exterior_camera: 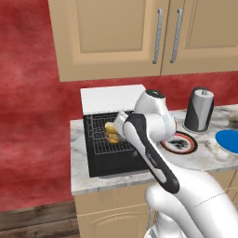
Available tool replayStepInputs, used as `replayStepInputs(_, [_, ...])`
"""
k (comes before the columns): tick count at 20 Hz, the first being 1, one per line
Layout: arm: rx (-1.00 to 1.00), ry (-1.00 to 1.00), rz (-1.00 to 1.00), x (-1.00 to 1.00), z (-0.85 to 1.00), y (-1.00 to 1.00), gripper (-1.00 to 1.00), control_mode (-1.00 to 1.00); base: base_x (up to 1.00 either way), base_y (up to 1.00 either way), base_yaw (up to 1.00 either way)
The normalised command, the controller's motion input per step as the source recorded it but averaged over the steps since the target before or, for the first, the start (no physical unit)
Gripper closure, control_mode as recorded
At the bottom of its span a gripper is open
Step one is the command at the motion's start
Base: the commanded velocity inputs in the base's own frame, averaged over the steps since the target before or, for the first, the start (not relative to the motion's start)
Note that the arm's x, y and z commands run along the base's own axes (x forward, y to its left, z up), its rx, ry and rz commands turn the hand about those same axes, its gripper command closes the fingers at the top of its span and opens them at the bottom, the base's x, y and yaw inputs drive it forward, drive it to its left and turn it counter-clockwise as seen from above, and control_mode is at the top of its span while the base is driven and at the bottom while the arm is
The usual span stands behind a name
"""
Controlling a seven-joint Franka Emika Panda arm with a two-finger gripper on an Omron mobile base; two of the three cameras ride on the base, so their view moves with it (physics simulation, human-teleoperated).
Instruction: Open the toaster oven door. Place the hotdog bun on the top rack in the toaster oven and place the chicken drumstick on the bottom rack.
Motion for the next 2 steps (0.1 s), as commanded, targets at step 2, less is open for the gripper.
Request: replayStepInputs(2, [-0.31, 0.04, 0.49, 0.03, -0.39, -0.19, -1.00, -1.00, 0.00, 0.00, 0.00])
